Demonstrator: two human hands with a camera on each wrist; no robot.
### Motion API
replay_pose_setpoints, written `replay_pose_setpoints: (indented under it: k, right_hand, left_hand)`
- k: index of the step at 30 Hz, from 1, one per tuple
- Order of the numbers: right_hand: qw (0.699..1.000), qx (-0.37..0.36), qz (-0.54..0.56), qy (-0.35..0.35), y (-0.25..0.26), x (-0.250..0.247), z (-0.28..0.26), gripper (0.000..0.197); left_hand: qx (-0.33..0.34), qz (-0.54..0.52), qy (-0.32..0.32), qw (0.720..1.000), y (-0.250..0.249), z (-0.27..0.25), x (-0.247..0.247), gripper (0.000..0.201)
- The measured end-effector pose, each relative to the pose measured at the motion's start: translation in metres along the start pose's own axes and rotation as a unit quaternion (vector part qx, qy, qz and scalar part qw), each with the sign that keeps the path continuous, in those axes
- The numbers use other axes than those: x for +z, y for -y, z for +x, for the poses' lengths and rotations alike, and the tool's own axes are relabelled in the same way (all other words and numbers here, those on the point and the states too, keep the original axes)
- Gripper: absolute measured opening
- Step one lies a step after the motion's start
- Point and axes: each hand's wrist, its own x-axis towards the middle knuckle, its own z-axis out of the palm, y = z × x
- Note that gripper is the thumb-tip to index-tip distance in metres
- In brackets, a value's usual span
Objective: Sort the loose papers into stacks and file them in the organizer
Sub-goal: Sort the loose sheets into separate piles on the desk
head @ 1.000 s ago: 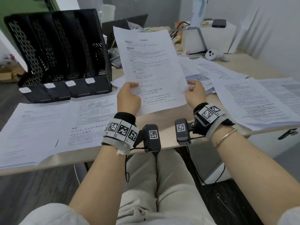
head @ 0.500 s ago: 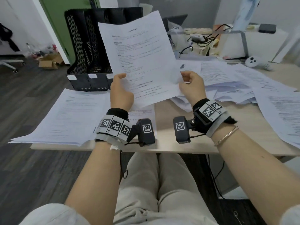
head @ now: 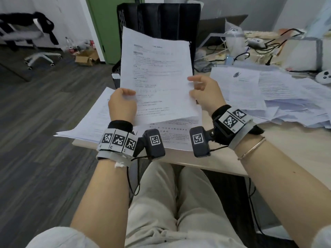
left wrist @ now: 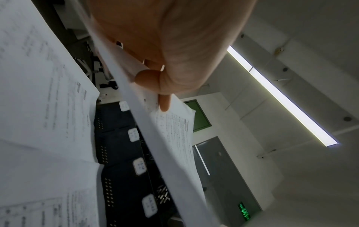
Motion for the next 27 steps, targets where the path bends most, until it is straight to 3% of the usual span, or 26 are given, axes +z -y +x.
replay_pose_setpoints:
  k: [11, 17, 22, 27]
  right_hand:
    - [0.996, -0.014, -0.03, 0.083, 0.018, 0.065, 0.009, 0.032]
    - [0.992, 0.016, -0.045, 0.116, 0.017, 0.105, 0.012, 0.029]
    - [0.983, 0.05, -0.056, 0.168, 0.012, 0.131, 0.012, 0.035]
    - [0.973, 0.107, -0.046, 0.197, 0.005, 0.146, 0.008, 0.037]
  left_hand:
    - [-0.041, 0.079, -0.073, 0.993, 0.044, 0.037, -0.056, 0.032]
    - [-0.057, 0.121, -0.1, 0.986, 0.046, 0.056, -0.086, 0.041]
    - [-0.056, 0.143, -0.09, 0.984, 0.051, 0.064, -0.108, 0.047]
    - [-0.049, 0.13, -0.074, 0.988, 0.061, 0.066, -0.118, 0.039]
